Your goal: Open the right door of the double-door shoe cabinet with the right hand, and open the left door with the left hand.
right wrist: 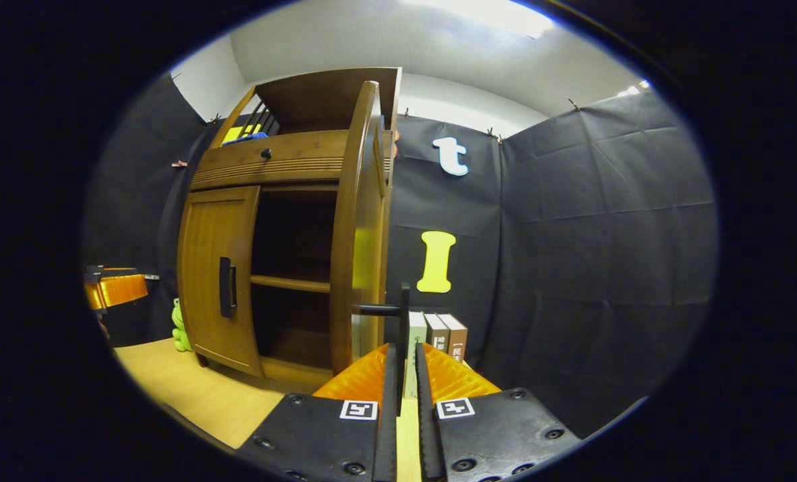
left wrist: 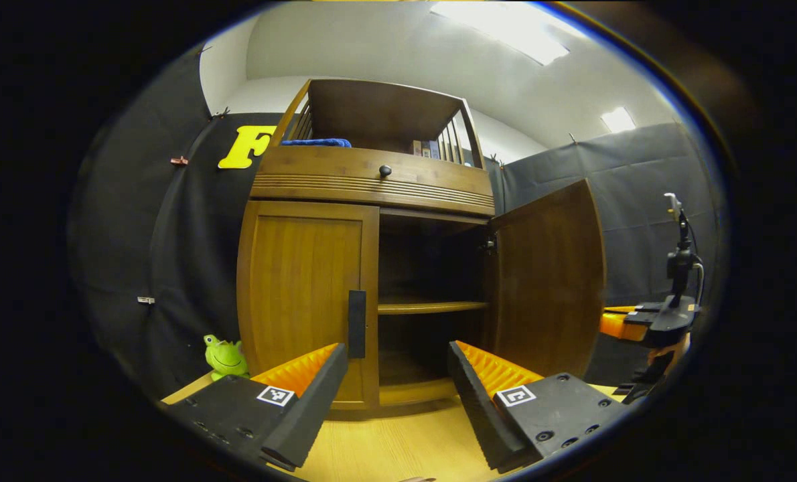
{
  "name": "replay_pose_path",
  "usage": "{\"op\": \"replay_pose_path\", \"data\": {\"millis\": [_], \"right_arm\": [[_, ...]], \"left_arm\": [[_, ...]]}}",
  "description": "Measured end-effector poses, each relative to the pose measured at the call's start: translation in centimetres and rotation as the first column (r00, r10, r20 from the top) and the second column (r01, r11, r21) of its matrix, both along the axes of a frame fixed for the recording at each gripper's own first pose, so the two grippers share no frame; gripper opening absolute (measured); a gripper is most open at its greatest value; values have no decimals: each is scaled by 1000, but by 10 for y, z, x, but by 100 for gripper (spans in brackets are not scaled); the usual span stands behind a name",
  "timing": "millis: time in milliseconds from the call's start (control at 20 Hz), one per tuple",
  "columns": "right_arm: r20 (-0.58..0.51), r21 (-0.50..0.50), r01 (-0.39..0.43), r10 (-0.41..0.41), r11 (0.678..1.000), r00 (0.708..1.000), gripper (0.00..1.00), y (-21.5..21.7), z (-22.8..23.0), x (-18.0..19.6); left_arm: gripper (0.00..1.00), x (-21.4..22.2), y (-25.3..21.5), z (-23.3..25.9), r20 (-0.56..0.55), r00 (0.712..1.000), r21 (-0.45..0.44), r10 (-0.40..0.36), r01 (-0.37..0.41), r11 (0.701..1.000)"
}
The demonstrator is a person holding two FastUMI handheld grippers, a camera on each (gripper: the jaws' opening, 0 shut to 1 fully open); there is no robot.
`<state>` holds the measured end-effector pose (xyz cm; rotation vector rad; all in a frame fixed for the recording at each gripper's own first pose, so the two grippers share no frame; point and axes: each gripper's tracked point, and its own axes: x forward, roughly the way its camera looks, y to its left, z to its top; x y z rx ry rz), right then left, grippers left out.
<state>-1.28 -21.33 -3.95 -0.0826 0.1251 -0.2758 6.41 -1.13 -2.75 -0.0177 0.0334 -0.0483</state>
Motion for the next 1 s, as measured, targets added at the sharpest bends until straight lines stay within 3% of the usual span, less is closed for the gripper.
{"op": "replay_pose_path", "data": {"millis": [200,300,400,750,900,950,1000], "right_arm": [[11,-4,45,-45,999,999,17,-24,1,-9],[15,-13,56,-56,998,998,18,-34,2,-13],[5,23,16,-16,1000,1000,18,-27,-2,-15],[41,-12,-33,34,999,999,18,-24,6,-28],[89,-28,-50,53,998,995,55,-17,21,-45],[103,-26,-51,54,998,993,60,-20,23,-48],[114,-25,-53,55,998,992,77,-20,27,-54]], "left_arm": [[91,27,4,-14,-27,999,9,29,-29,1000],[94,40,7,-18,-25,999,15,44,-44,999],[91,52,10,-20,-17,998,21,59,-58,998],[92,105,22,-27,21,996,38,86,-87,995],[91,131,38,-39,13,992,45,128,-128,991],[91,140,43,-43,9,990,42,139,-139,989],[92,149,48,-47,4,989,36,150,-150,988]]}}
